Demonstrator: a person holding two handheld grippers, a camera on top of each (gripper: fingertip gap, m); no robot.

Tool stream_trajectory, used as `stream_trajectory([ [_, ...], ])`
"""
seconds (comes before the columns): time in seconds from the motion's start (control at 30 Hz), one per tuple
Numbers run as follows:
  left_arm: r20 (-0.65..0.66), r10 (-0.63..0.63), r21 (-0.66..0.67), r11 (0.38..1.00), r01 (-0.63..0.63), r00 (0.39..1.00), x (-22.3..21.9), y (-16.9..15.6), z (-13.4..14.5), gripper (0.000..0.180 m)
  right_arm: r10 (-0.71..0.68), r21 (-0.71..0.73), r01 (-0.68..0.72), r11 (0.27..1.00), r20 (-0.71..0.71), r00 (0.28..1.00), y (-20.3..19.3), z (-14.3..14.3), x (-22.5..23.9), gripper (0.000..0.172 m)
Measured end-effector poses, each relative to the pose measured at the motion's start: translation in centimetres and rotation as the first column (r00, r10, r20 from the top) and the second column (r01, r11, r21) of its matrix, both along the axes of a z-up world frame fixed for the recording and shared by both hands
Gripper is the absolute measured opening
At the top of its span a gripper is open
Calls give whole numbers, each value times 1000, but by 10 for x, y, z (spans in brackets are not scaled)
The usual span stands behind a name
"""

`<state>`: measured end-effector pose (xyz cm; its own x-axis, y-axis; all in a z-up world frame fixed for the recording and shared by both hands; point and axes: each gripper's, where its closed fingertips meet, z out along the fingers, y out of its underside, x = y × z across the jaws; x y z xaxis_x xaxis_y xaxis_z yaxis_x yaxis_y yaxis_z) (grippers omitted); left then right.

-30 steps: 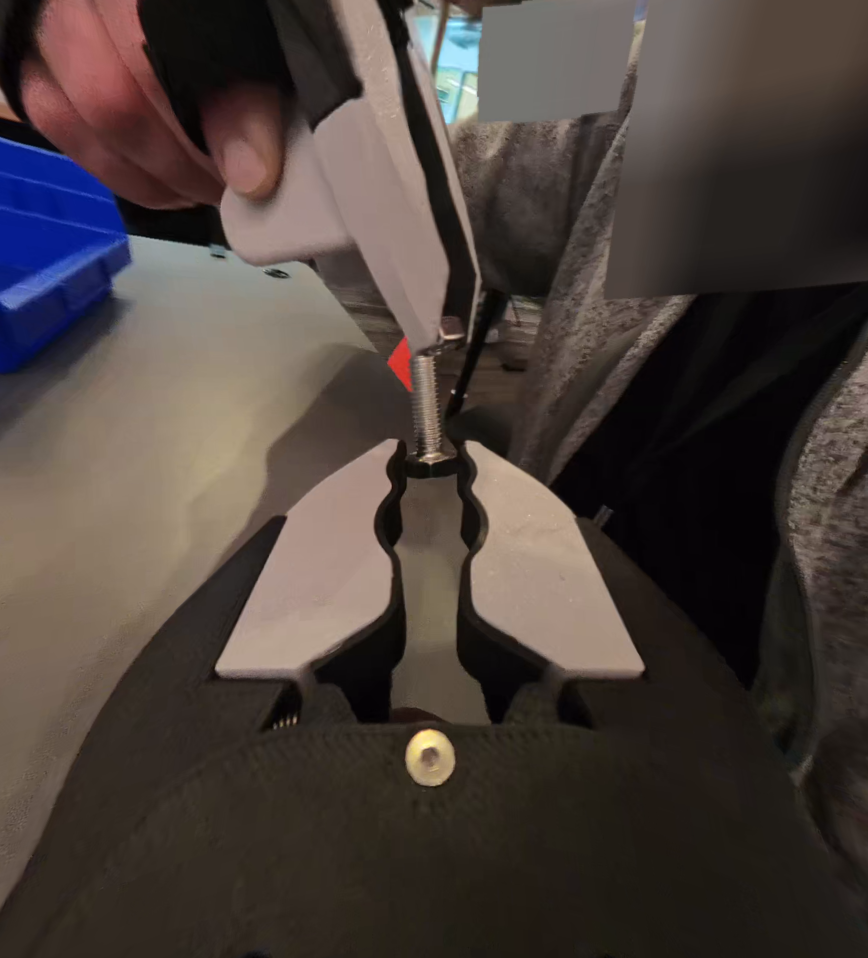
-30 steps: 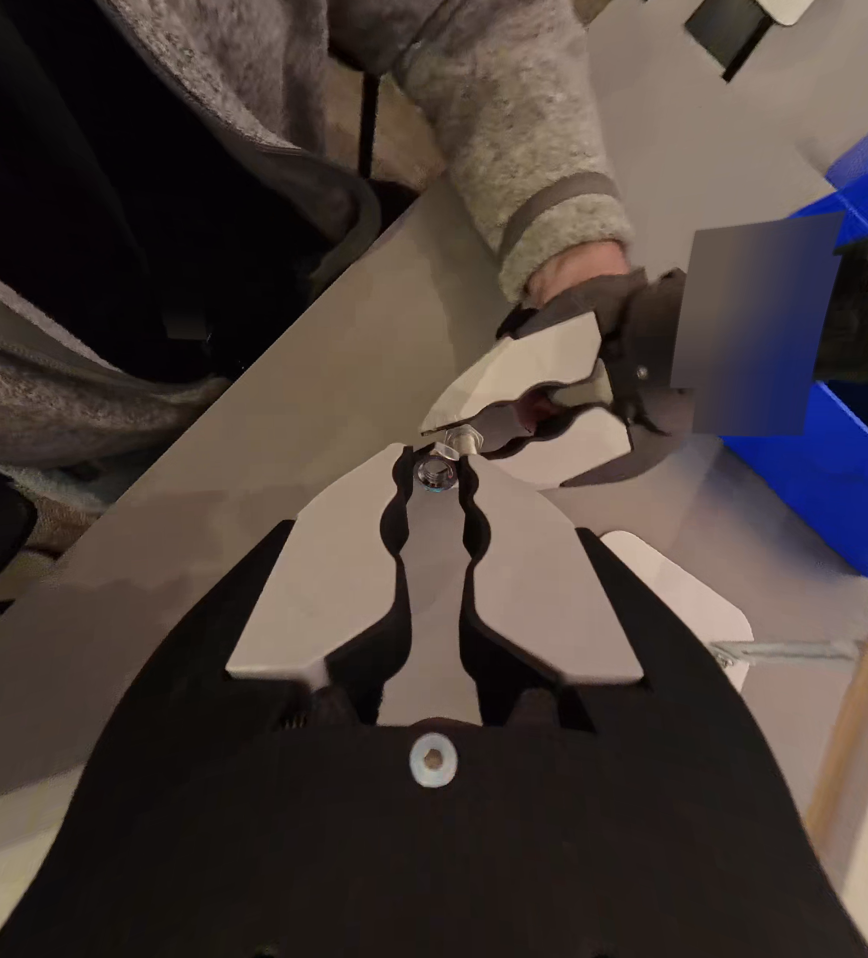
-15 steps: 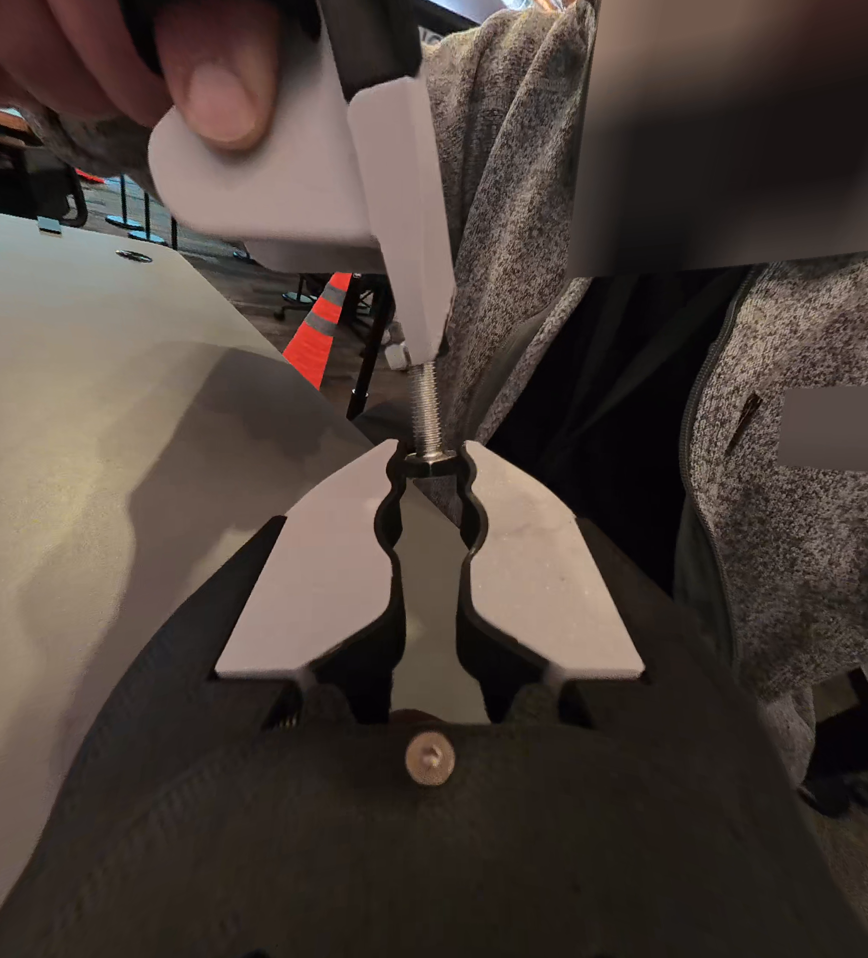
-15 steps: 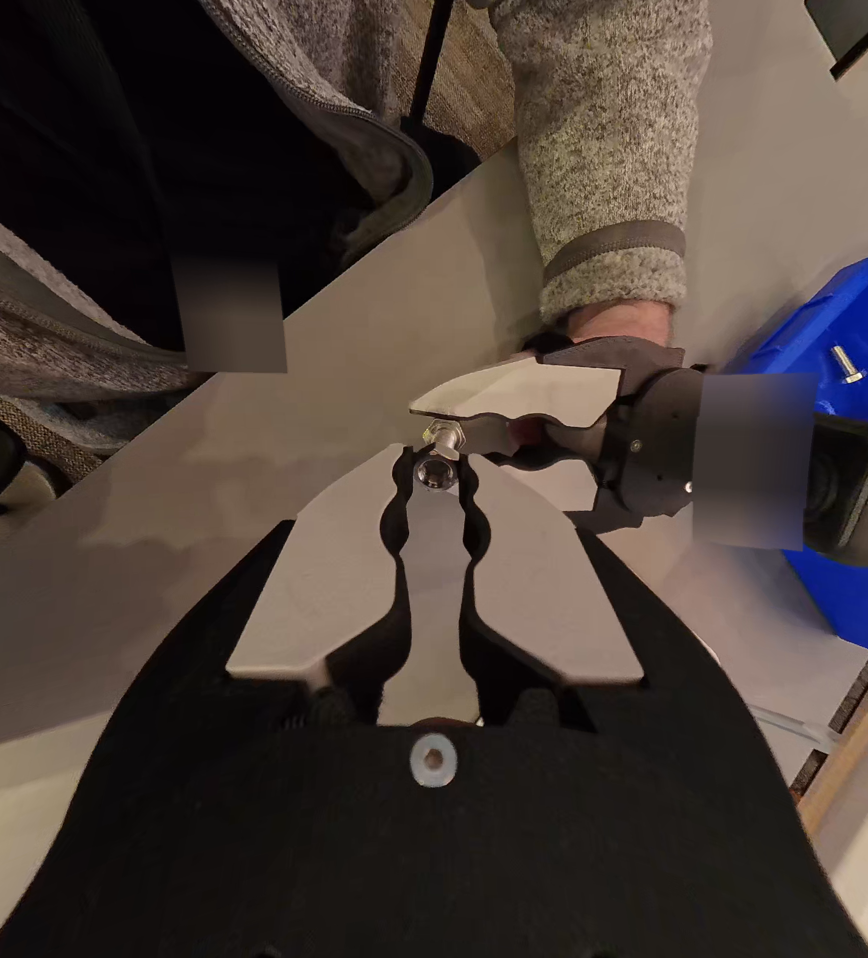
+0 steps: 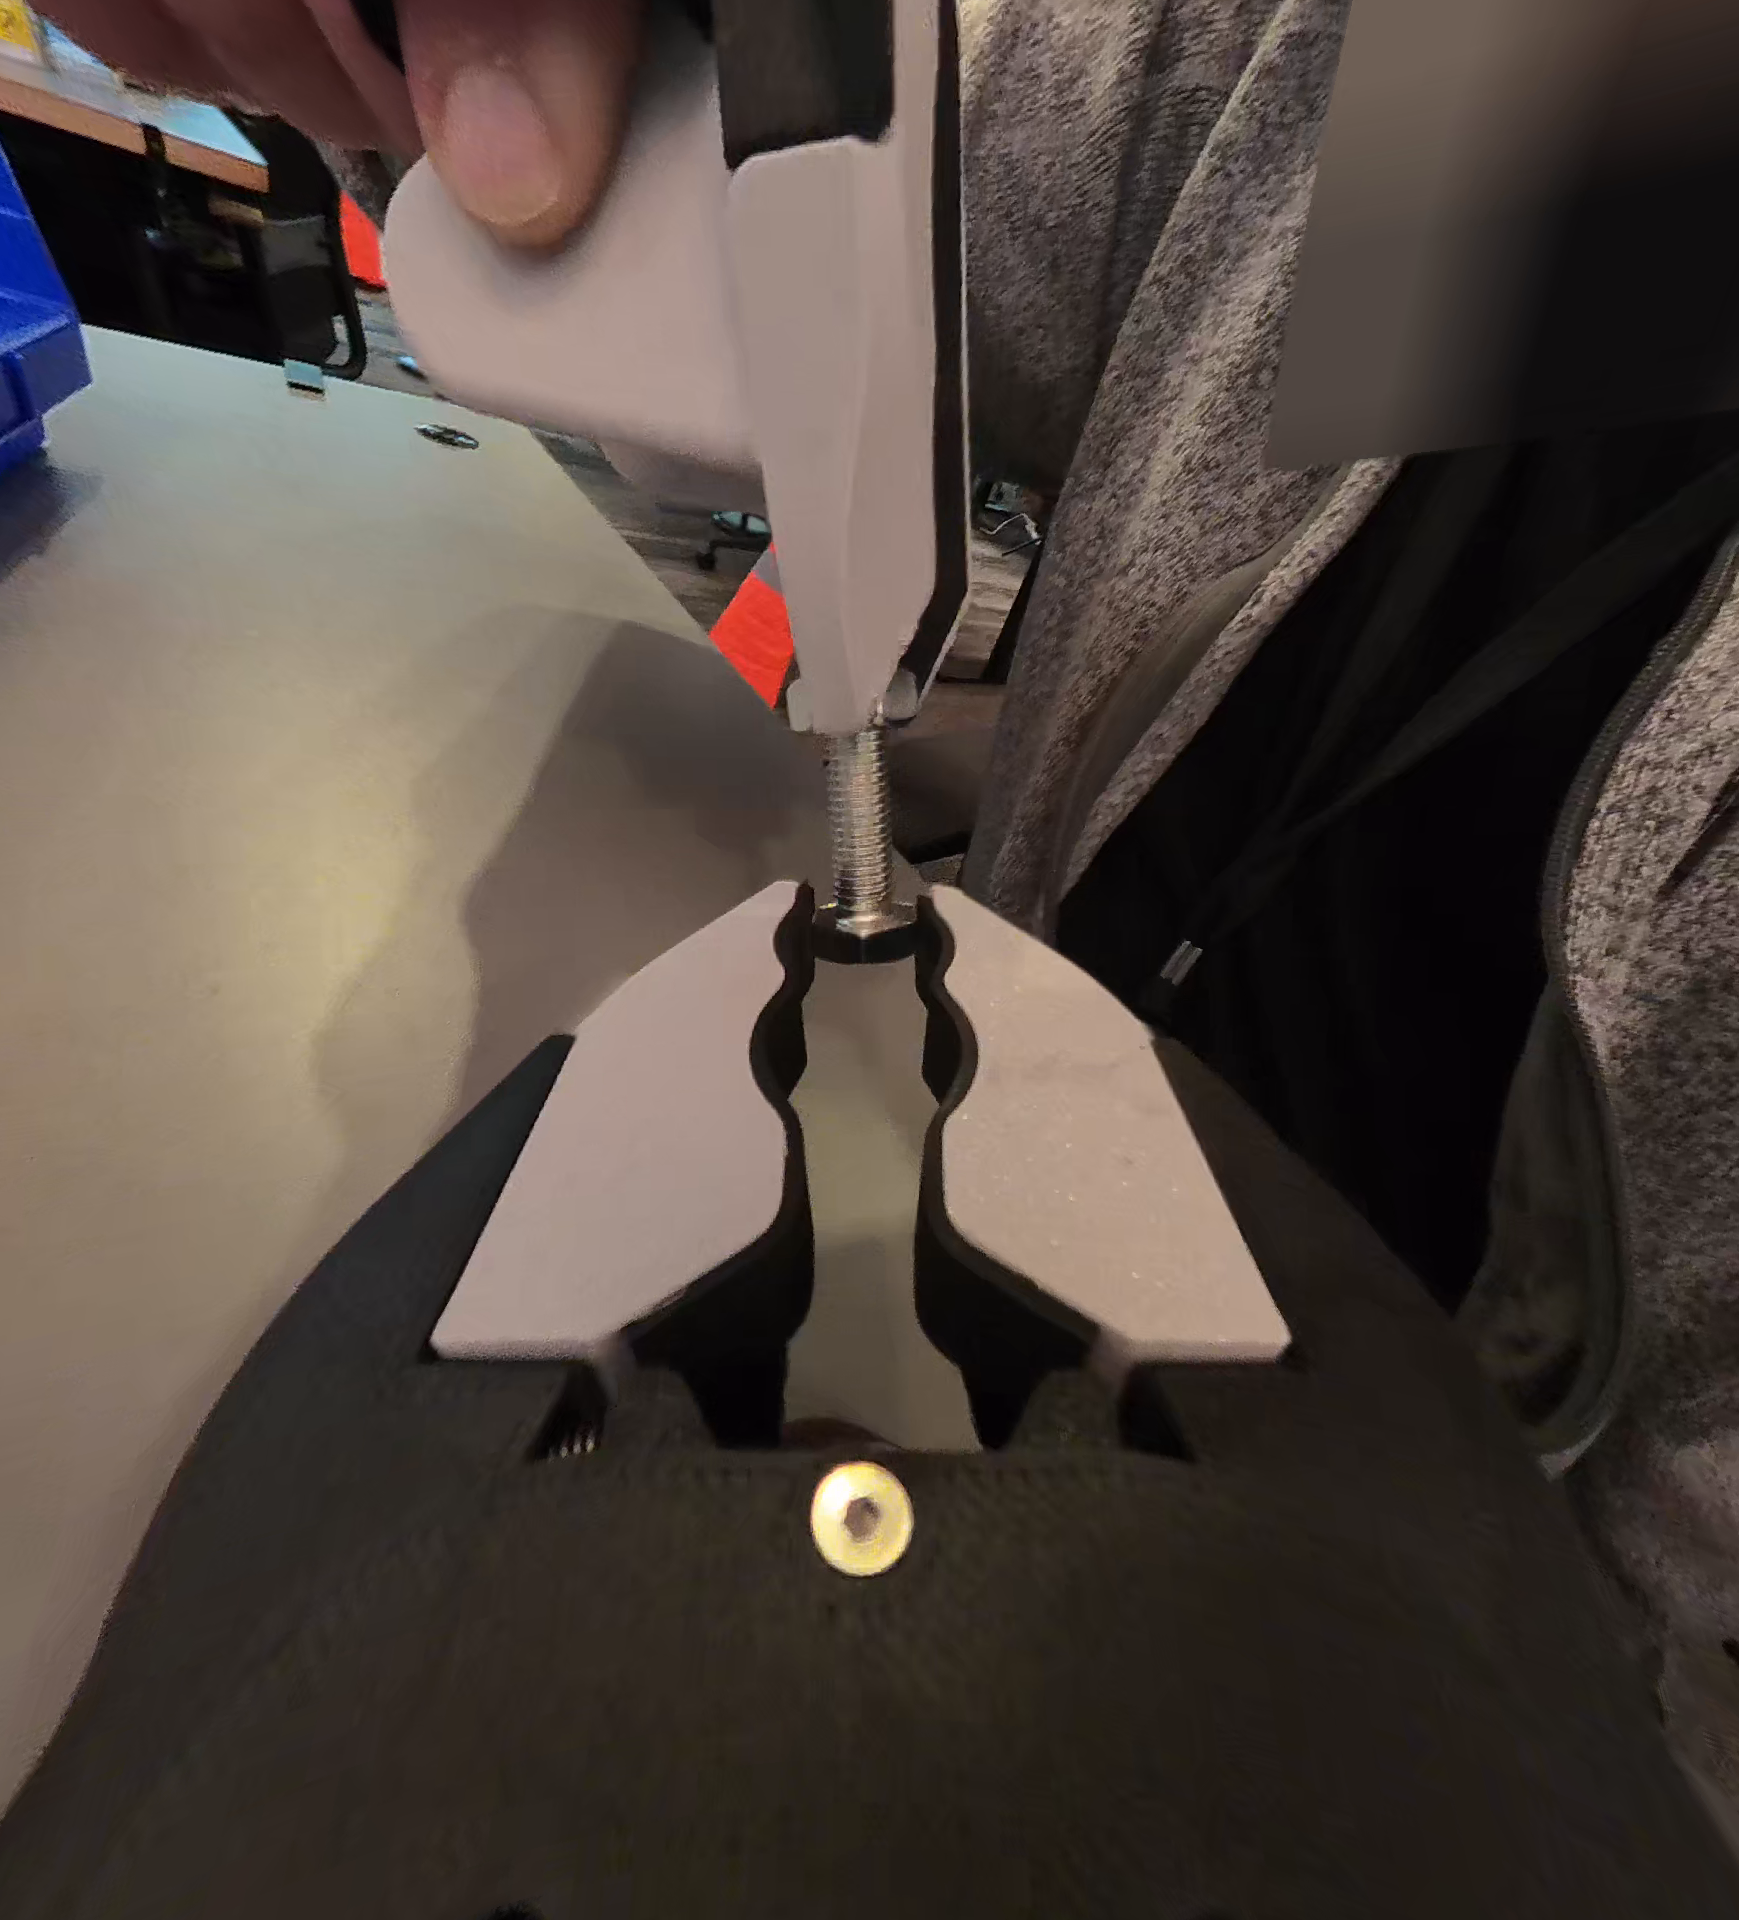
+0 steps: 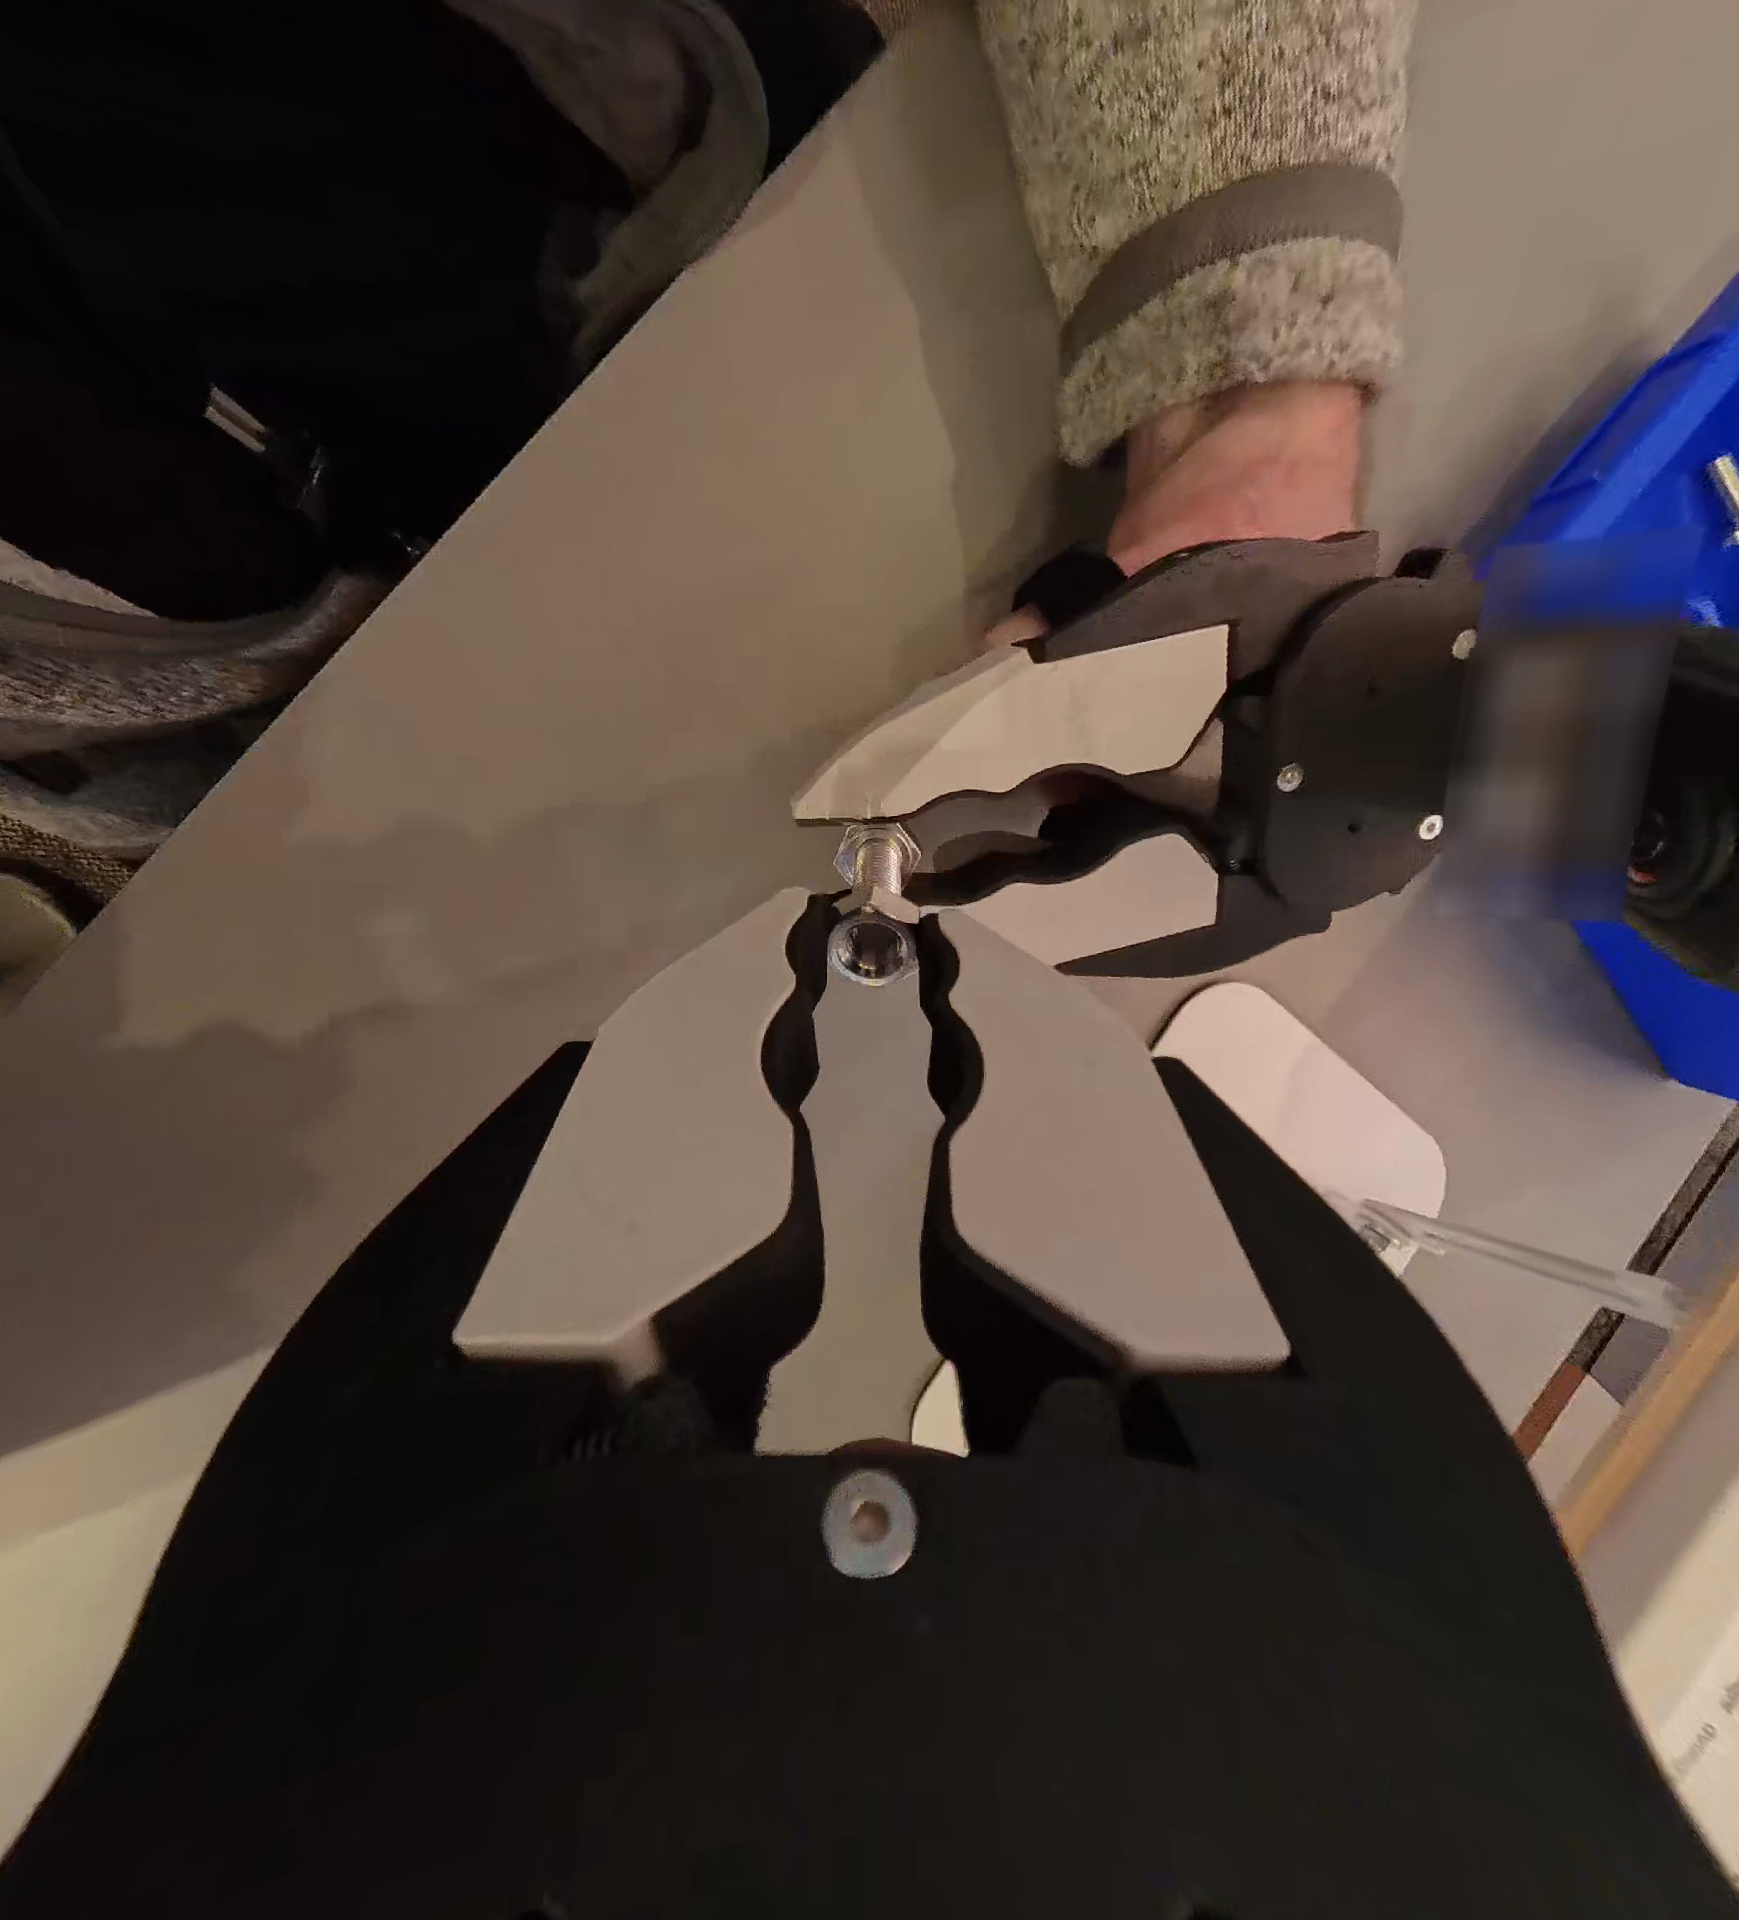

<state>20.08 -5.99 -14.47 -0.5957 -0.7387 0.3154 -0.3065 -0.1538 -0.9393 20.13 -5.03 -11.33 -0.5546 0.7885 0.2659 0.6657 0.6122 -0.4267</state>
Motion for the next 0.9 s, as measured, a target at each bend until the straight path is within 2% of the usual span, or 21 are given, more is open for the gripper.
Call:
stream_trajectory([
  [0.23, -27, 73, 75, 995, -71, 997, 4, 9, -6, 18, -99, -93, 100, 991, 13, 995, 9, -5, 3, 17],
  [0.43, -45, 134, 133, 983, -127, 990, 7, 17, -10, 18, -207, -130, 213, 968, 53, 977, 15, -8, 5, 17],
  [0.53, -56, 174, 160, 973, -163, 983, 8, 22, -12, 18, -254, -104, 261, 960, 74, 964, 21, -10, 7, 17],
  [0.73, -52, 257, 228, 944, -239, 965, 10, 32, -13, 17, -340, -92, 347, 933, 82, 937, 30, -11, 9, 17],
  [0.9, -23, 308, 308, 907, -287, 951, 11, 39, -12, 17, -403, -185, 404, 896, 43, 914, 33, -8, 8, 17],
])
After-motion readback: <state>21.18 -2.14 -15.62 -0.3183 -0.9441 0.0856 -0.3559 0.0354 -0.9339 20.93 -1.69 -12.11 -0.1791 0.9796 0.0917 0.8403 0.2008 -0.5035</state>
